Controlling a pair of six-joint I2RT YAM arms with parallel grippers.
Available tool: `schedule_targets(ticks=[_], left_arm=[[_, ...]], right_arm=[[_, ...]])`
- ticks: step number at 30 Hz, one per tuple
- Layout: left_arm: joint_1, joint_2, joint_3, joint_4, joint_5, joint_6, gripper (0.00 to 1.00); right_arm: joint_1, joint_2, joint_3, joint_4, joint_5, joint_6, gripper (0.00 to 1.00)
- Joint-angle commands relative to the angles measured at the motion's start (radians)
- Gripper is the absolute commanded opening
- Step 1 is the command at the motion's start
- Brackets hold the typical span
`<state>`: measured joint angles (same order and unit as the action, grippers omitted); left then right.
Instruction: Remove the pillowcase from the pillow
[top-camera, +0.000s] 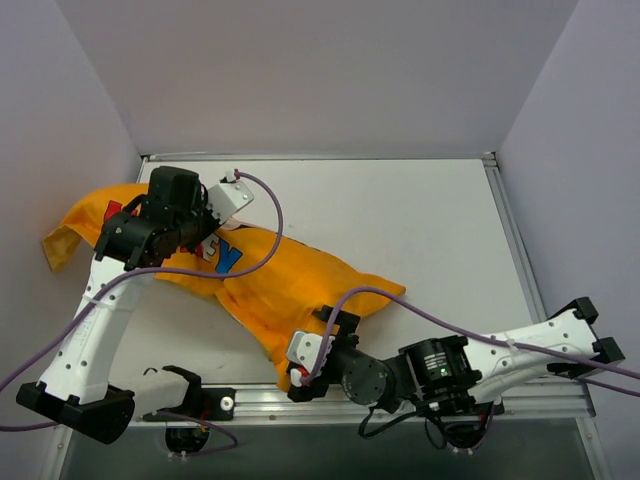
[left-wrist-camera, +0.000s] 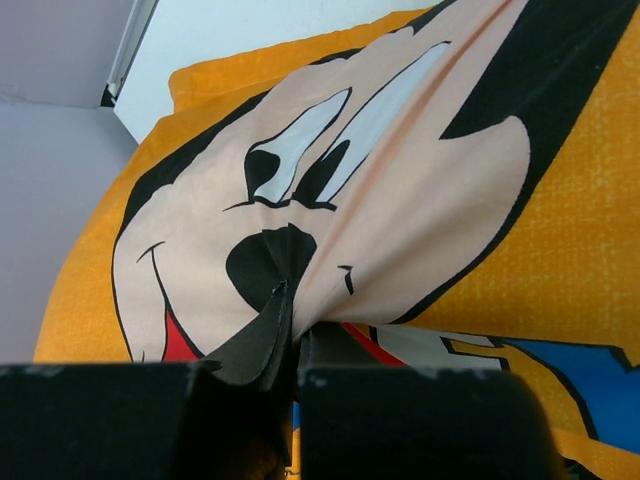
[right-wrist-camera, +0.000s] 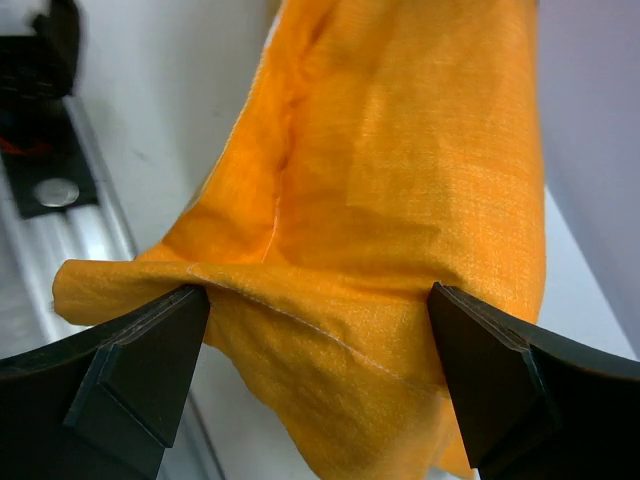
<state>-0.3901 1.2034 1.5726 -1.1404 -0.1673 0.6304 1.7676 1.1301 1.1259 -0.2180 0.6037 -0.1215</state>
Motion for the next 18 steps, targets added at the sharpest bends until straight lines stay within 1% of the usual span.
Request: schedule_targets(ticks=[1,3,4,5,8,12,13,14,15,16,18], left_arm=[[0.002,-0.034,0.104,0.163,0.023,-0.017,0.02],[0.000,-0.034,0.109,0.156,0.035,-0.015,0.02],[0.000,-0.034,0.112,0.156,0.038,-0.014,0.02],[0.000,-0.034,0.115,0.151,0.043,-0.014,0.02],[0.000,-0.034,0.124,0.143,0.058,-0.014,0.02],[0.002,-0.039,0.133,0.134,0.083,-0.009,0.02],[0.000,-0.039,0.135,0.131,0.084,-0.003,0.02],[0.000,-0.039,0.139,0.128,0.087,-0.001,0.02],[0.000,-0.039,0.145,0.126,0.088,0.000,0.02],[0.000,-0.039,0.150,0.125,0.088,0.002,0.02],[0.000,-0.039,0.167,0.117,0.091,0.002,0.02]], right_arm=[[-0.051,0.025,-0.057,0.170,0.295,-0.116,1.00],[-0.106,0.025,-0.060,0.263,0.272,-0.139,1.00],[-0.137,0.028,-0.058,0.279,0.259,-0.147,1.00],[-0.193,0.036,-0.060,0.284,0.240,-0.158,1.00],[-0.270,0.100,-0.063,0.273,0.196,-0.178,1.00],[-0.328,0.140,-0.055,0.247,0.150,-0.161,1.00],[-0.339,0.145,-0.048,0.246,0.137,-0.158,0.96],[-0.355,0.154,-0.043,0.244,0.122,-0.153,0.89],[-0.387,0.158,-0.038,0.243,0.120,-0.142,0.77],[-0.410,0.161,-0.028,0.236,0.113,-0.133,0.59],[-0.462,0.171,-0.012,0.221,0.036,-0.110,0.46]])
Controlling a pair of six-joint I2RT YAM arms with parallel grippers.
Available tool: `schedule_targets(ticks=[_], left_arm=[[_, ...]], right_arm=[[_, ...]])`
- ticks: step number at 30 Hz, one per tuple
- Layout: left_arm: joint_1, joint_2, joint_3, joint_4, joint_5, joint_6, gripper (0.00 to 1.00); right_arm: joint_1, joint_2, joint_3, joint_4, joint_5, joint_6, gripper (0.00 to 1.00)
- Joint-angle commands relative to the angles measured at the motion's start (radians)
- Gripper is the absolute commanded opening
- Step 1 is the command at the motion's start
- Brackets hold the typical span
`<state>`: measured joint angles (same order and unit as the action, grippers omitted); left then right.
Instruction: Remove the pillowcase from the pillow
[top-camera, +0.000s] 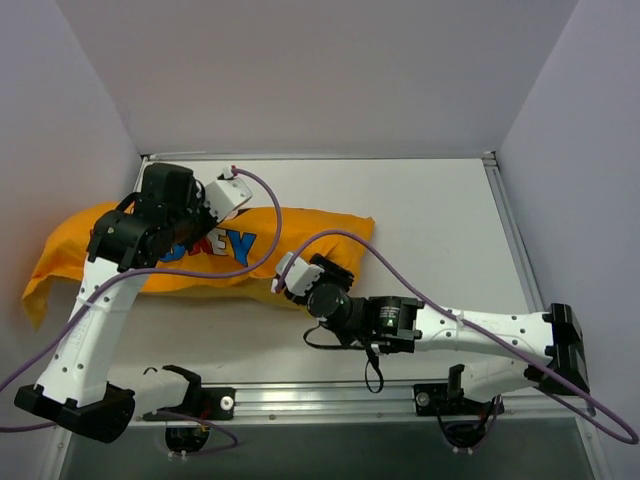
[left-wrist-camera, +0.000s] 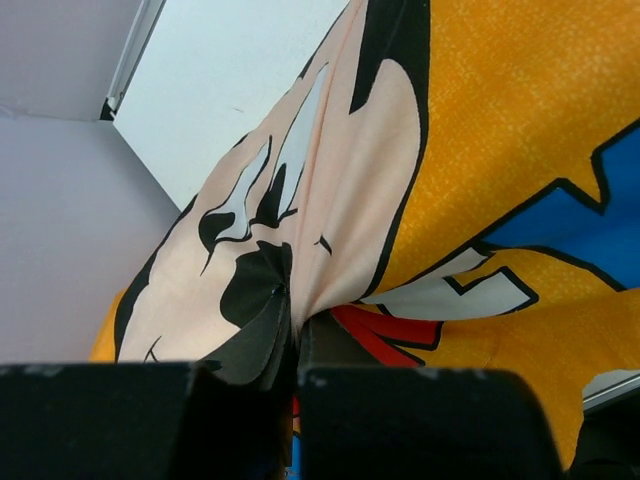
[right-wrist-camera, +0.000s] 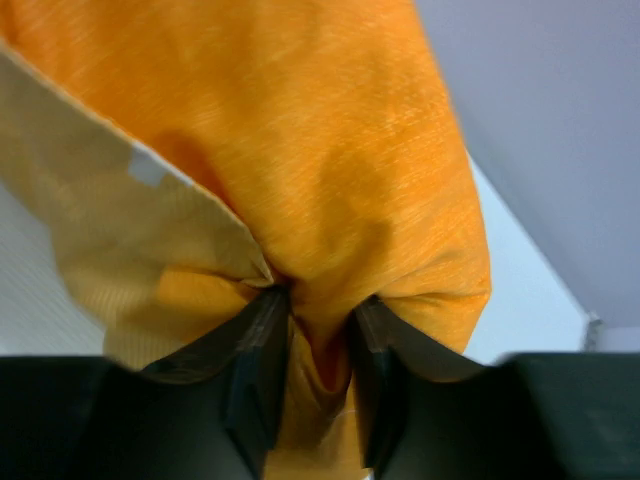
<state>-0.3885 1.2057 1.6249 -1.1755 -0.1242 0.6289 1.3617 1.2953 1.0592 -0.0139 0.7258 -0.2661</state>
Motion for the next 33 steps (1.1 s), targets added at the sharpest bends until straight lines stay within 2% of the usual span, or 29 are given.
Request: schedule_targets(ticks=[1,2,5,9,10,12,14,16,17,18,19,20,21,24,25,27,28,29,32,33], left_arm=[[0.000,-0.044,0.119,0.151,0.051,0.000,0.02],[0.000,-0.046,0.124,0.145,0.055,0.000,0.02],[0.000,-0.054,0.154,0.132,0.058,-0.008,0.02],[0.000,-0.054,0.262,0.128,0.037,-0.021,0.02],[0.000,-0.034,0.332,0.135,0.020,-0.026,0.02],[0.000,0.032,0.410,0.175,-0.056,-0.028,0.02],[-0.003,0.098,0.528,0.209,-0.095,-0.020,0.02],[-0.006,0.228,0.610,0.211,-0.112,-0.026,0.02],[-0.012,0.274,0.685,0.206,-0.114,-0.032,0.02],[-0.018,0.326,0.722,0.201,-0.117,-0.035,0.02],[-0.036,0.436,0.757,0.183,-0.126,-0.046,0.02],[-0.045,0.492,0.794,0.172,-0.124,-0.055,0.02],[-0.052,0.609,0.861,0.159,-0.115,-0.066,0.02],[-0.064,0.829,0.972,0.093,-0.034,-0.132,0.03],[-0.070,0.875,0.984,0.083,-0.025,-0.159,0.04],[-0.090,0.974,0.987,0.091,-0.006,-0.170,0.28],[-0.096,1.001,0.989,0.117,-0.008,-0.178,0.42],[-0.104,1.026,0.997,0.128,-0.009,-0.181,0.65],[-0.128,1.098,1.079,0.131,0.001,-0.187,0.95],[-0.144,1.106,1.098,0.126,0.011,-0.186,0.94]], right_arm=[[-0.100,0.007,0.062,-0.013,-0.109,0.056,0.24],[-0.114,0.009,0.074,-0.029,-0.136,0.067,0.01],[-0.118,0.016,0.148,-0.124,-0.216,0.114,0.00],[-0.111,0.065,0.325,-0.250,-0.555,0.321,0.00],[-0.111,0.071,0.338,-0.233,-0.760,0.370,0.00],[-0.107,0.078,0.319,-0.094,-1.035,0.508,0.00],[-0.118,0.088,0.306,0.053,-1.158,0.614,0.00],[-0.153,0.099,0.303,0.104,-1.247,0.677,0.00],[-0.188,0.104,0.289,0.183,-1.291,0.720,0.00],[-0.293,0.105,0.268,0.243,-1.346,0.843,0.00],[-0.355,0.104,0.180,0.329,-1.443,0.926,0.00],[-0.413,0.107,0.129,0.492,-1.476,1.006,0.00],[-0.531,0.113,0.081,0.538,-1.497,1.100,0.00],[-0.685,0.156,-0.046,0.516,-1.516,1.105,0.00],[-0.779,0.168,-0.086,0.529,-1.519,1.123,0.00],[-0.866,0.211,-0.203,0.593,-1.536,1.157,0.00],[-0.956,0.228,-0.240,0.644,-1.537,1.195,0.00],[-0.999,0.263,-0.304,0.682,-1.537,1.220,0.00],[-1.136,0.338,-0.396,0.879,-1.554,1.350,0.00],[-1.156,0.357,-0.409,0.925,-1.554,1.382,0.00]])
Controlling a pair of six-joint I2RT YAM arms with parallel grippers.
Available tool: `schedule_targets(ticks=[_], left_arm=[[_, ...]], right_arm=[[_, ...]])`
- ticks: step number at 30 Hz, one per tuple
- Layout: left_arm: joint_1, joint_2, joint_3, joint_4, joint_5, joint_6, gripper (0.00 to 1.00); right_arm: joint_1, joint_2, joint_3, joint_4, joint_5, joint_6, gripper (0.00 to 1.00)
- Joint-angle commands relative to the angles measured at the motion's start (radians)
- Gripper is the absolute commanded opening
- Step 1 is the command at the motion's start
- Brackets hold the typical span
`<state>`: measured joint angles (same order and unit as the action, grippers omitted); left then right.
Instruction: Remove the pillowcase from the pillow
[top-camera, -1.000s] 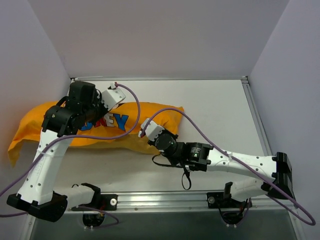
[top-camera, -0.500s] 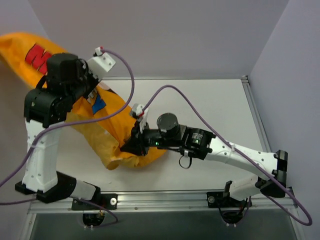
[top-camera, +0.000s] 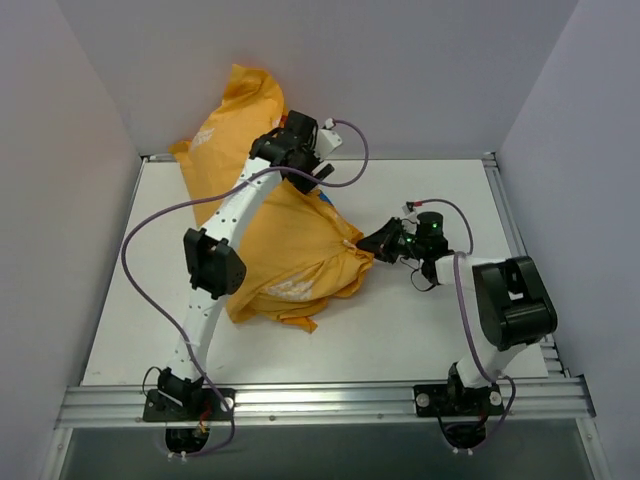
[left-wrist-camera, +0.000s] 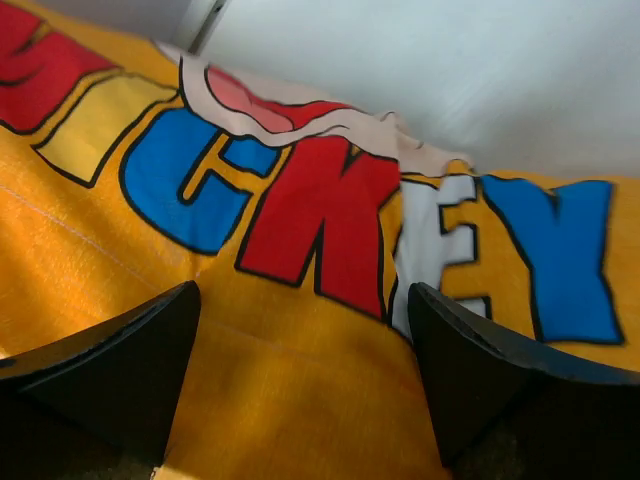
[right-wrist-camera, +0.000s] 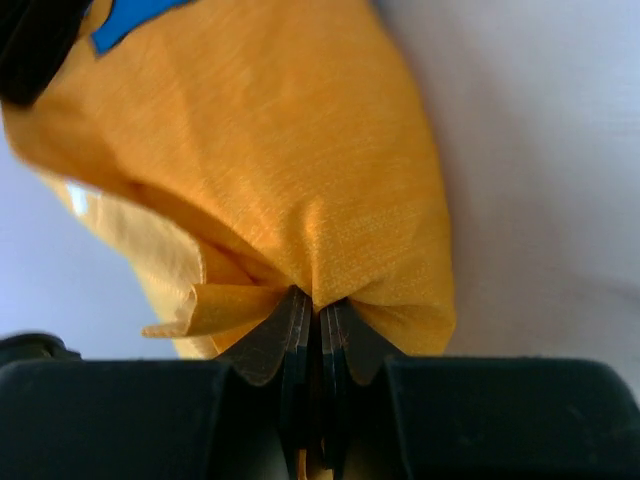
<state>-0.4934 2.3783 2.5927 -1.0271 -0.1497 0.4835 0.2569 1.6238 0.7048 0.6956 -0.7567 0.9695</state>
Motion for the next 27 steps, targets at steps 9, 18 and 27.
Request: schedule_targets(ticks=[9,18,27], left_arm=[[-0.097,-0.451,-0.185,-0.030,0.188,0.009,0.94],[-0.171,-0.819,-0.864,-0.099,0.147,0.043,0.94],[-0.185,-0.817,-1.143,0.171,-0.005,-0.025,0.98]], right_arm=[[-0.096,0.068,0.146,-0.171,0.022,-0.199,0.00],[-0.107,-0.065,0.498,-0.812,0.494,-0.551,0.76],[0.068,-0.416,0.429,-1.007,0.859,-0.556,0.96]])
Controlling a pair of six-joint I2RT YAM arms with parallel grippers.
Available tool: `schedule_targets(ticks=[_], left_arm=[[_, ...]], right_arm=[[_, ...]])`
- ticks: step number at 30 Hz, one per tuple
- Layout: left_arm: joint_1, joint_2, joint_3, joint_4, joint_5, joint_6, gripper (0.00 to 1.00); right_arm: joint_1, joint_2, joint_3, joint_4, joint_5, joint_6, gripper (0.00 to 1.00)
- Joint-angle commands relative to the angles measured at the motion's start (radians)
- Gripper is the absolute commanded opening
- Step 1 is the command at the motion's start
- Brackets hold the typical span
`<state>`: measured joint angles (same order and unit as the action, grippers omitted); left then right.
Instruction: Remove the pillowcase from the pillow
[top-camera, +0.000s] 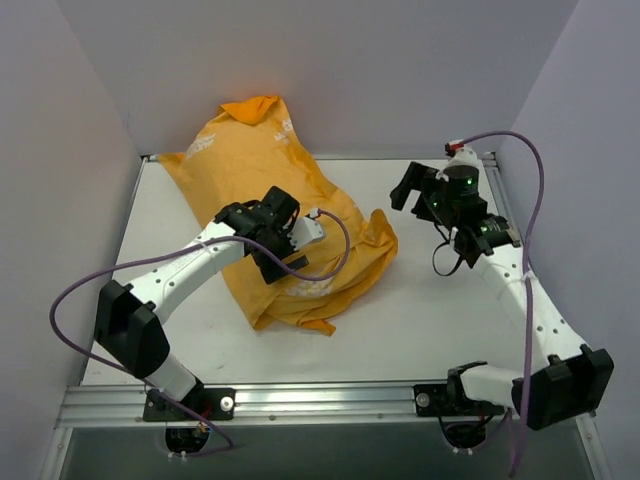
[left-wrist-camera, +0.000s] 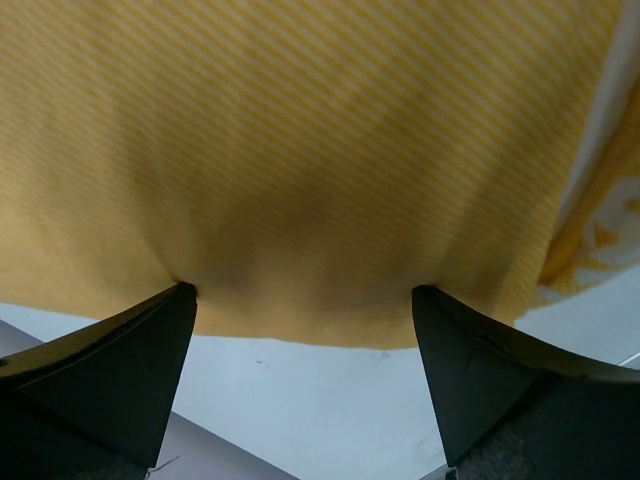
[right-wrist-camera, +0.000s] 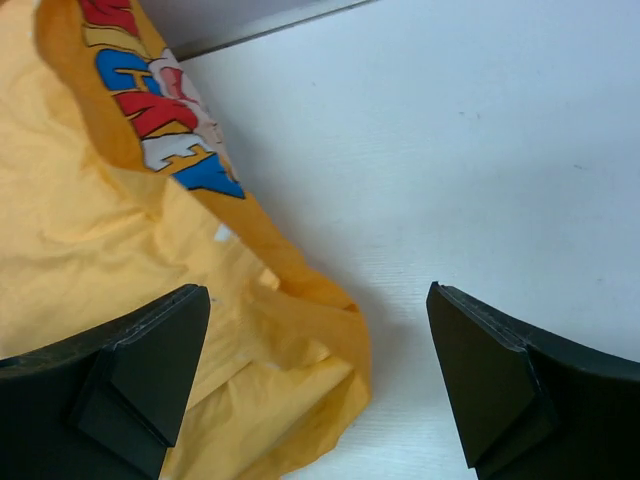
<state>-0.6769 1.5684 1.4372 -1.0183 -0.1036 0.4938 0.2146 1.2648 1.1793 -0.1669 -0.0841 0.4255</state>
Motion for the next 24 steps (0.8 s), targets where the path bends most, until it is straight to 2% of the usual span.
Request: schedule_targets(ticks=[1,2,4,7,9,12,15,18,19,21,22,24], left_arm=[[-0.001,0.007,0.012,0.176,-0.050,-0.040,0.99],[-0.001,0.030,0.014,0.188,-0.045,-0.053,0.84],[-0.001,0.056,0.025,0.205,-0.024,-0.064,0.68],[0.000,0.067,0.043,0.196,-0.004,-0.073,0.28],[0.003,0.058,0.048,0.192,0.002,-0.084,0.05],[0.008,0.038,0.054,0.175,0.028,-0.093,0.02],[0.022,0.018,0.065,0.156,0.061,-0.106,0.02],[0.040,0.007,0.080,0.138,0.103,-0.107,0.03],[0.043,0.004,0.083,0.136,0.104,-0.109,0.03],[0.075,0.002,0.098,0.130,0.131,-0.127,0.02],[0.092,0.001,0.104,0.130,0.133,-0.136,0.02],[0.154,-0.001,0.129,0.136,0.118,-0.153,0.02]], right_arm=[[0.194,-0.074,-0.067,-0.146,0.202,0.043,0.95],[0.236,-0.099,-0.117,-0.143,0.211,0.080,0.95],[0.369,-0.163,-0.173,-0.114,0.260,0.165,0.93],[0.527,-0.237,-0.292,-0.011,0.316,0.343,0.89],[0.572,-0.229,-0.370,0.137,0.290,0.398,0.86],[0.586,-0.129,-0.350,0.207,0.251,0.398,0.84],[0.586,-0.030,-0.316,0.251,0.231,0.366,0.77],[0.579,0.039,-0.305,0.276,0.263,0.366,0.55],[0.569,0.048,-0.314,0.282,0.268,0.364,0.38],[0.533,0.057,-0.336,0.288,0.248,0.378,0.22],[0.513,0.051,-0.378,0.293,0.232,0.392,0.08],[0.453,0.006,-0.443,0.297,0.210,0.403,0.00]])
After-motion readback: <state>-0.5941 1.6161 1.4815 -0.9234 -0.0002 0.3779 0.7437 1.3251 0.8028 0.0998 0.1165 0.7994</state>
